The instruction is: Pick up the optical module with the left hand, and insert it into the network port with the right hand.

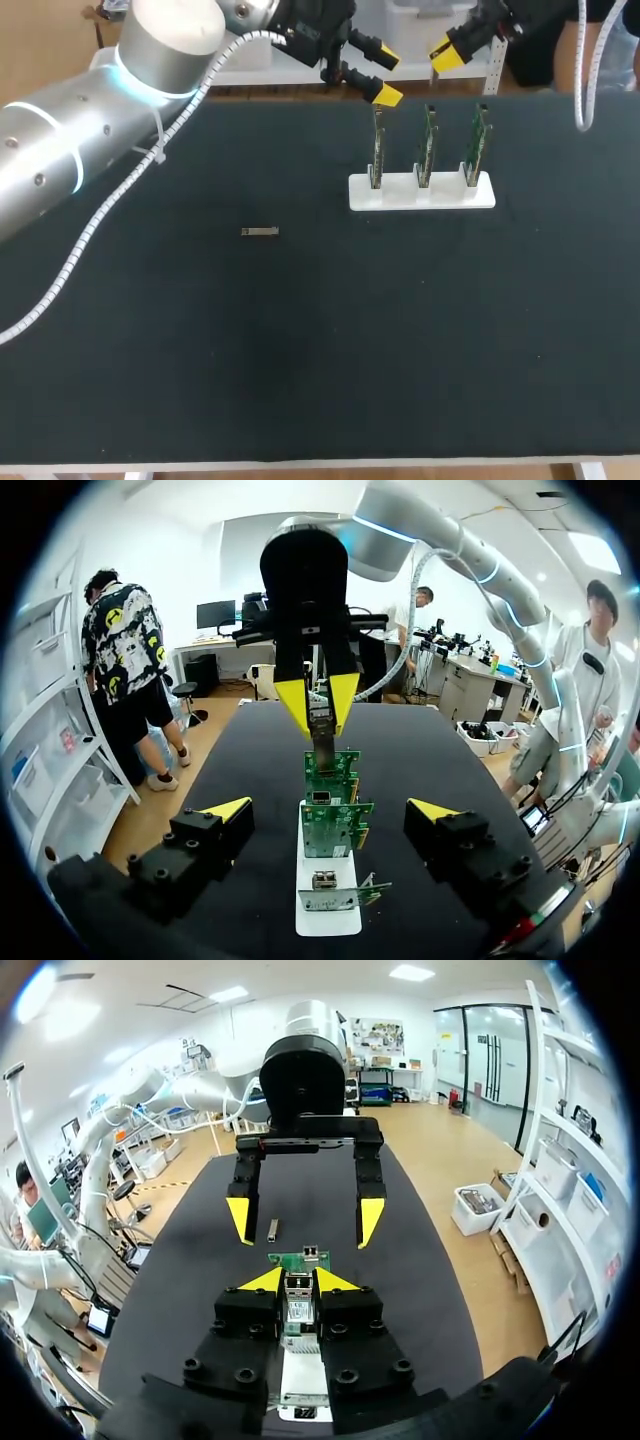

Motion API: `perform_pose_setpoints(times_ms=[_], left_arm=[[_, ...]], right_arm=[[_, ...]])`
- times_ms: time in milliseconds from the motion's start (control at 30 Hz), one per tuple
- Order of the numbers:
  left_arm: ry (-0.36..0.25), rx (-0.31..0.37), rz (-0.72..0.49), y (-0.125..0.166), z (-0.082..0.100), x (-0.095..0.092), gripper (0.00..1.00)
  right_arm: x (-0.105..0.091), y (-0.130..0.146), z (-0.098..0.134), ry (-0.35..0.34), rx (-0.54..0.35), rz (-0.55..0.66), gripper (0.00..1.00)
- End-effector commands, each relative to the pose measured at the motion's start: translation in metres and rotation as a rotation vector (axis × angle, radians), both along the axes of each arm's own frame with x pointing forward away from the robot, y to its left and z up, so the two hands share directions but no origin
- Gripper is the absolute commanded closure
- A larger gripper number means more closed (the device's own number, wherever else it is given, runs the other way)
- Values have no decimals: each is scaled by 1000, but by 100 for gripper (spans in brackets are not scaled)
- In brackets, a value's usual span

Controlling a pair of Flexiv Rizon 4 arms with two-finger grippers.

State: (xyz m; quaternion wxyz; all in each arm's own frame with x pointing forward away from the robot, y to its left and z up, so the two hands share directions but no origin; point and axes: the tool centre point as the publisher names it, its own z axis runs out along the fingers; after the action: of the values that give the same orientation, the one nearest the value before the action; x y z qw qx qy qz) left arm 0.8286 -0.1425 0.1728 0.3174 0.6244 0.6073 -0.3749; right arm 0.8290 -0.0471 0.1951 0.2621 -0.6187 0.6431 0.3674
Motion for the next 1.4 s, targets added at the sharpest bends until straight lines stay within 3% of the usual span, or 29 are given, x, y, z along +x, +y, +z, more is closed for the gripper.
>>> perform_pose_setpoints(times_ms=[33,1400], left_arm=[[-4,0,4,1,0,-3,0],[-4,0,4,1,0,-3,0]], right_arm=[[8,-1,-1,243,34,323,100],[7,-2,-18,263,44,341,100]])
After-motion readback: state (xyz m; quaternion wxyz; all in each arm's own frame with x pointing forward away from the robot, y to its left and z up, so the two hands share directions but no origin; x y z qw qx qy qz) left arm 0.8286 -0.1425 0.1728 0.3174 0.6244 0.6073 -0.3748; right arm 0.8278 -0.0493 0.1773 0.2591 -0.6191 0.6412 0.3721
